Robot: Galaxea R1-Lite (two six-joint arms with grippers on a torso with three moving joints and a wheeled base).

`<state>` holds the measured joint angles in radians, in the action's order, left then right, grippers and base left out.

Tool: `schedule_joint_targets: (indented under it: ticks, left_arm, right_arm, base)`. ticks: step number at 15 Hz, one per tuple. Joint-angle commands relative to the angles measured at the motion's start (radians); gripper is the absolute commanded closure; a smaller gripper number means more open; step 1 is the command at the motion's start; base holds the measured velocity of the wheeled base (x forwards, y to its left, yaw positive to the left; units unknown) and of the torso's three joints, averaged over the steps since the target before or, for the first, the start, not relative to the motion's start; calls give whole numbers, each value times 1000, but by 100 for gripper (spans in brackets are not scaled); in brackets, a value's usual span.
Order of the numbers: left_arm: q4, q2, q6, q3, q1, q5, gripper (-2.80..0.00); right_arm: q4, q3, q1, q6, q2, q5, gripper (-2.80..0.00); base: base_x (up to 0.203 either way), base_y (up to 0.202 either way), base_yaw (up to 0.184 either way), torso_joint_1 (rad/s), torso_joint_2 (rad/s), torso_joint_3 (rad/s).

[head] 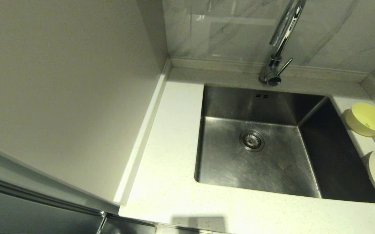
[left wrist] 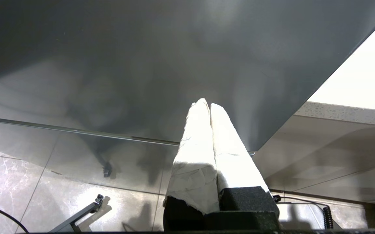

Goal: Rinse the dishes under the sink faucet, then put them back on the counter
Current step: Turn on the faucet

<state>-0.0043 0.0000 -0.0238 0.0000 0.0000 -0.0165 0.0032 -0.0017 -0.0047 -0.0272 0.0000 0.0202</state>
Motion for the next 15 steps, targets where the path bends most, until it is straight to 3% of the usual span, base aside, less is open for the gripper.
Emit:
schedule_joint_targets:
  ticks: [1, 10, 15]
  left_arm:
    - [0, -2, -1, 0, 0, 0, 0]
    - [0, -2, -1, 0, 0, 0, 0]
    - [0, -2, -1, 0, 0, 0, 0]
  right_arm:
    - [0, 0, 0, 0, 2, 1, 0]
    - [-12, 0, 0, -7, 0, 1, 0]
    - [-19, -119, 0, 0, 6, 12, 0]
  base:
    - [0, 0, 0, 0, 0, 0]
    - [0, 0, 0, 0, 0, 0]
    - [0, 0, 0, 0, 0, 0]
